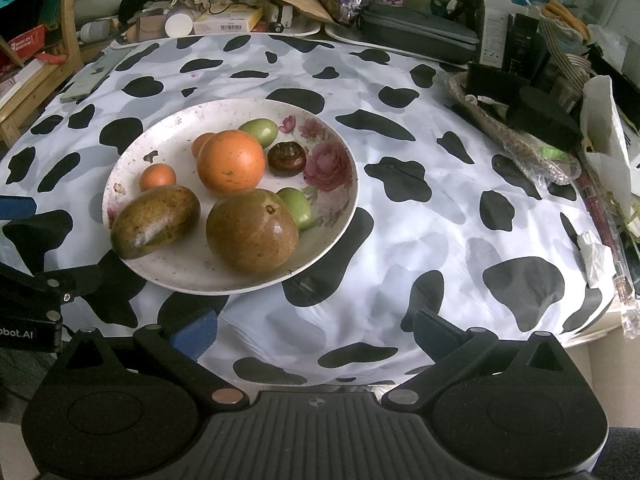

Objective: Organize fruits

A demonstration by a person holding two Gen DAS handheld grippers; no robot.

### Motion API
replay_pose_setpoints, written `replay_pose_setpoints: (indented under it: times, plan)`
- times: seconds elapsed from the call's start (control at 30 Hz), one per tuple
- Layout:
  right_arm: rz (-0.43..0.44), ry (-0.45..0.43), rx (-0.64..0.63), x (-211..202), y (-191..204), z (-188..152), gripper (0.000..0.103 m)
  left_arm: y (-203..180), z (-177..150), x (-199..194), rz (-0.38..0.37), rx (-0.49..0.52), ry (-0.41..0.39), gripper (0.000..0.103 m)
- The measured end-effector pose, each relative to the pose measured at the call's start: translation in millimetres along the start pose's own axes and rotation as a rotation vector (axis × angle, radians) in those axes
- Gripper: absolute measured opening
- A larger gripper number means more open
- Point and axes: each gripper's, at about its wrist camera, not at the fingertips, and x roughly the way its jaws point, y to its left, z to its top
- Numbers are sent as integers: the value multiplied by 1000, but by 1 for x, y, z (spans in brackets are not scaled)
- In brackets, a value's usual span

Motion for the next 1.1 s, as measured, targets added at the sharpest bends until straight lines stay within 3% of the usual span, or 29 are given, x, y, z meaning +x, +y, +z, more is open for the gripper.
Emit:
replay_pose_setpoints:
  times: [1.1]
  plan:
    - [-1, -1, -2, 0, 1, 0, 103, 2, -2, 1, 8, -2, 1, 103]
